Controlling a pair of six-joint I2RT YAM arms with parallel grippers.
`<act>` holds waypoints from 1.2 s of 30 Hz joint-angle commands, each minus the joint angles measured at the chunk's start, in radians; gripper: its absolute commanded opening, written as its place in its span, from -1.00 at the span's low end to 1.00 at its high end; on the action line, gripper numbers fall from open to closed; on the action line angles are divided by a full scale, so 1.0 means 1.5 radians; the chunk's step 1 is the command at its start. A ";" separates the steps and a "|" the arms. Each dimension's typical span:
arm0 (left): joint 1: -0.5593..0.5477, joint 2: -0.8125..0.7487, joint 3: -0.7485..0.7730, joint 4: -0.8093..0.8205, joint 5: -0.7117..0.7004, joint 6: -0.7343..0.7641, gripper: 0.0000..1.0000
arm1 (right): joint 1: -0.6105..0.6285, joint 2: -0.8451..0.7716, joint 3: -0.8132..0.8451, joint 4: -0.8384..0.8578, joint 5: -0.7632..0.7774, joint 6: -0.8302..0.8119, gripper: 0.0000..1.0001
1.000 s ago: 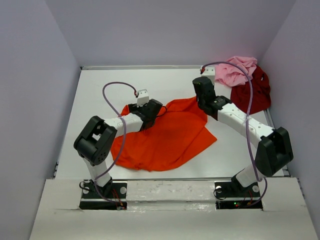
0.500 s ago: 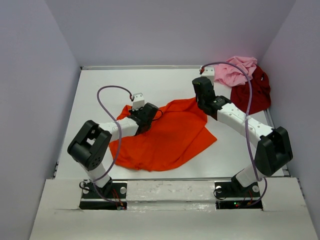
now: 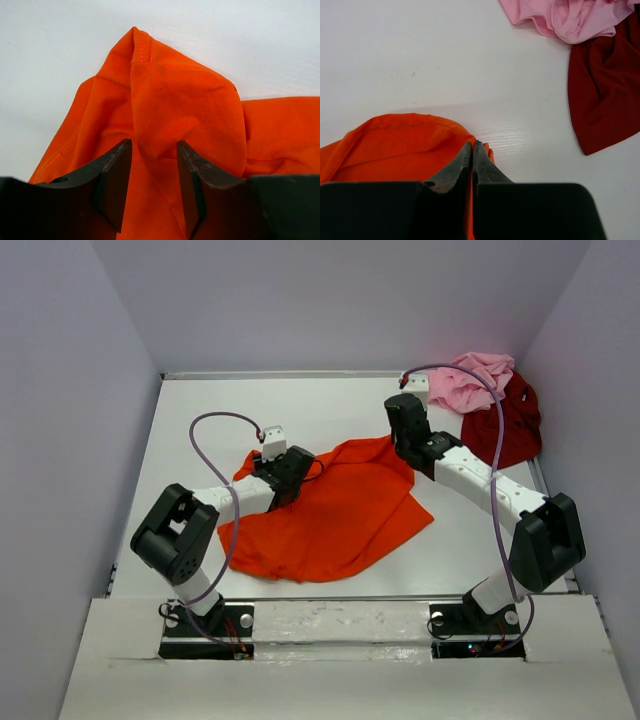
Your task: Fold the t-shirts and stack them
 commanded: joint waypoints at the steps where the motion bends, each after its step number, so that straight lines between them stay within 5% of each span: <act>1: 0.001 0.009 0.015 0.001 -0.025 -0.006 0.04 | -0.002 -0.008 0.004 0.018 0.000 0.010 -1.00; 11: 0.001 0.055 0.025 0.002 -0.013 -0.002 -0.02 | -0.002 -0.012 0.005 0.018 0.003 0.009 -1.00; 15: 0.001 0.050 0.019 0.009 -0.009 0.002 -0.48 | -0.002 -0.006 0.004 0.018 0.001 0.010 -1.00; 16: 0.001 0.046 0.019 0.009 -0.010 0.004 -0.97 | -0.002 -0.005 0.004 0.018 0.000 0.009 -1.00; 36: -0.009 -0.280 -0.120 -0.118 0.016 -0.105 -1.00 | -0.002 0.018 0.013 0.017 0.002 0.007 -1.00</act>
